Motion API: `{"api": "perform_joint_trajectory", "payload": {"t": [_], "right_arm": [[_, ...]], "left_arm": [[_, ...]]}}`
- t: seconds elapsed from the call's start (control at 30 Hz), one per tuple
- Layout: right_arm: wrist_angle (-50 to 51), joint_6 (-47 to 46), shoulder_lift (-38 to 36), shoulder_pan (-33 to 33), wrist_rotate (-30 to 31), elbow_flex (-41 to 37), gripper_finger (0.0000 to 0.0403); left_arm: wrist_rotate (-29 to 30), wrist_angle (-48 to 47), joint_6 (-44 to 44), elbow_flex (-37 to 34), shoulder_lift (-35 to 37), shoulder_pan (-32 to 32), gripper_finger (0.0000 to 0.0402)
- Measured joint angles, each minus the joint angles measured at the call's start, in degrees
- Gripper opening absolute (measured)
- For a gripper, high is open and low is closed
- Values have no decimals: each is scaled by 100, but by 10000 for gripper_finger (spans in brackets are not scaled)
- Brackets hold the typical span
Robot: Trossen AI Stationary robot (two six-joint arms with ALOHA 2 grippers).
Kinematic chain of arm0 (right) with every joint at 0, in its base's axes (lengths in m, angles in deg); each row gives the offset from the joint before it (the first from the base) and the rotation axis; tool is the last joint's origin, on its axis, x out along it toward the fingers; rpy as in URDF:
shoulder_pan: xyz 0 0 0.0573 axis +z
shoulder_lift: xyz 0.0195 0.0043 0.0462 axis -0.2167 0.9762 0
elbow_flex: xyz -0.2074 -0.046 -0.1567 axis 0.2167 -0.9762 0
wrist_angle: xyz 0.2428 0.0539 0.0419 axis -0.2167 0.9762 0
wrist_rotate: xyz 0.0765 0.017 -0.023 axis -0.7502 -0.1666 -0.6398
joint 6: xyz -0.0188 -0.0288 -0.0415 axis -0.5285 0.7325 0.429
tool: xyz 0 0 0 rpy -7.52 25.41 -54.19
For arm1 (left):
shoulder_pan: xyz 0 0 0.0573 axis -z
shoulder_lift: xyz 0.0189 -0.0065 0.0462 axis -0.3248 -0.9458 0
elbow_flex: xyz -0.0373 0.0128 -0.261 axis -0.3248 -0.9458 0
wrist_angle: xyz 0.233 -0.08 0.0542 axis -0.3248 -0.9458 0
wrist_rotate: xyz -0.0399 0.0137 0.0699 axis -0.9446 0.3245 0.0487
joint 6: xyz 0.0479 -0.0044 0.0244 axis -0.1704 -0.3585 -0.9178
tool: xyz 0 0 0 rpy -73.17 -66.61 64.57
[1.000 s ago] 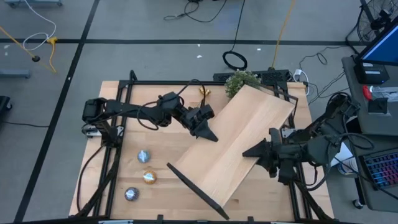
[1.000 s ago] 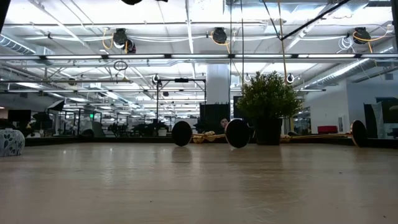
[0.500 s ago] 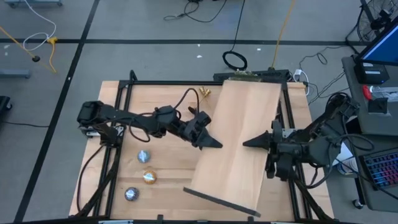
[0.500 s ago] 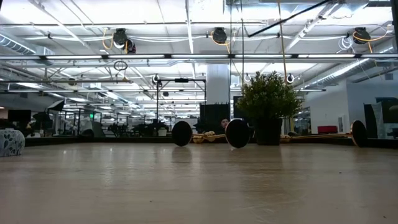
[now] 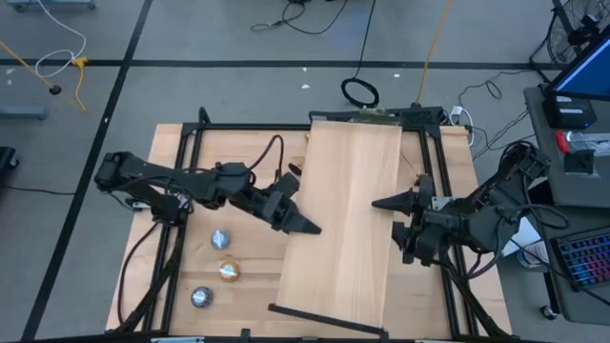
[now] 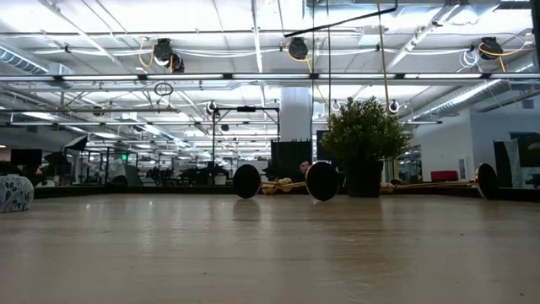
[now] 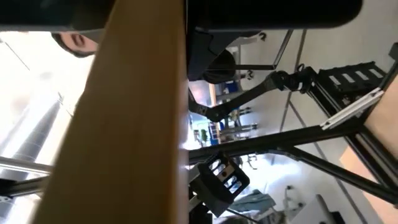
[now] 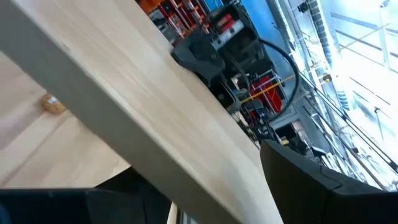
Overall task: Pick & Place candle stick holders
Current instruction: Prepare the shelf
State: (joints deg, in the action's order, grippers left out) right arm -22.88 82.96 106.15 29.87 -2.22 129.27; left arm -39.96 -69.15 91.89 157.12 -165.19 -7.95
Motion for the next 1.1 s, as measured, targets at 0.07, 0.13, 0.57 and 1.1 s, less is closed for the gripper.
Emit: {"api": "perform_joint_trajectory", "payload": {"t": [0.07, 0.13, 0.57, 1.1], "right_arm": [[-18, -39, 0, 0, -8, 6, 224], [25, -116, 0, 0, -17, 9, 225], [524, -1767, -255, 159, 1693, 11, 226], [1647, -6554, -1118, 404, 719, 9, 224]], "left_arm": [[34, -107, 13, 0, 65, 8, 49], [36, -250, 9, 0, 157, 12, 49], [-182, -1040, -14, -7, 666, 1, 49], [232, -2680, -435, -109, 1353, -88, 49]]}}
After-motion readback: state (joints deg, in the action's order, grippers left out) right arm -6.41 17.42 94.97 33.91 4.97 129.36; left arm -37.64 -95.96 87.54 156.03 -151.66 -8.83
